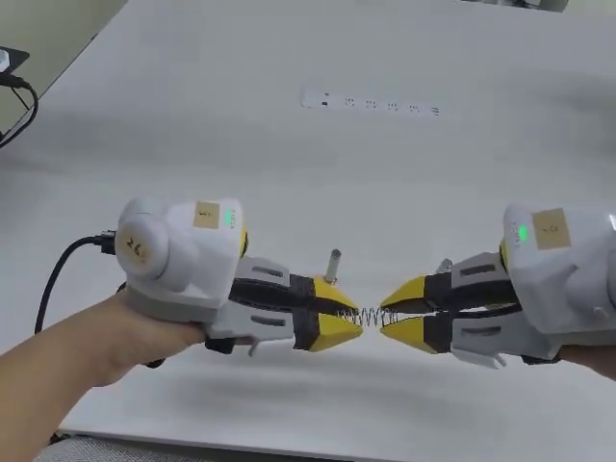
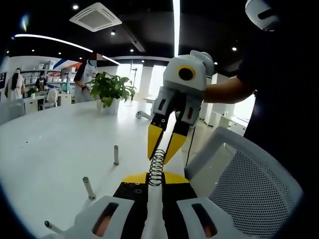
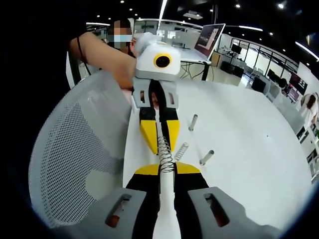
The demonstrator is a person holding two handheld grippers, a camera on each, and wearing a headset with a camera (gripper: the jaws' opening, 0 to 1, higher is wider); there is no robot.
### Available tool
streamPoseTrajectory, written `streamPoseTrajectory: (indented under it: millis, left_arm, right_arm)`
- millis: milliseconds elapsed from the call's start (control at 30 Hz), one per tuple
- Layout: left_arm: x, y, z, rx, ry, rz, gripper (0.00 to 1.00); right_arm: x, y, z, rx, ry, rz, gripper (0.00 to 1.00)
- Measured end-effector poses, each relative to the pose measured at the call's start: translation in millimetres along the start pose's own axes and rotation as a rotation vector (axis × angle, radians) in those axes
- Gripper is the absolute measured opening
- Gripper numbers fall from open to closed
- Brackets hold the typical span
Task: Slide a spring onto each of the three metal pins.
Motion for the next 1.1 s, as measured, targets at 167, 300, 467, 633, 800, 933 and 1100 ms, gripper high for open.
streamPoseTrajectory:
  millis: [167,300,467,633,800,933,1100]
  left_arm:
    - [0.7,1.3,1.6,0.002,0.009,-0.005,0.01]
    - [-0.6,2.1,5.3,-0.012,0.030,-0.013,0.01]
    - [-2.9,0.8,8.4,-0.042,0.056,-0.018,0.02]
    - [-2.5,-0.7,5.2,-0.057,0.053,-0.020,0.02]
    - [1.2,2.6,3.7,-0.045,0.044,-0.023,0.02]
    - [1.4,1.7,2.5,-0.045,0.042,-0.023,0.02]
    - [-0.3,-0.8,2.4,-0.044,0.049,-0.019,0.02]
  right_arm:
    - [2.9,-1.4,-12.2,-0.001,-0.033,-0.009,0.06]
    - [2.3,-1.0,-28.8,-0.022,-0.100,-0.012,0.06]
    - [-7.2,2.7,-34.5,-0.001,-0.103,-0.017,0.06]
    - [-11.8,3.4,-42.2,-0.012,-0.147,-0.003,0.06]
    - [-11.9,0.3,-42.4,-0.040,-0.174,0.021,0.06]
    - [-11.6,-0.3,-42.4,-0.053,-0.187,0.035,0.06]
    - [-12.2,0.3,-42.0,-0.057,-0.193,0.043,0.06]
Point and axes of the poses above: the centre of the closed fingertips' face, and the gripper's own axes: x roughly backward along the fingers, y roughly to its left, z roughly out of its underside, the point moved 3 cm from there along x, roughly backward along the fingers, and after that the axes turned 11 degrees about x, right-handed, at the moved point
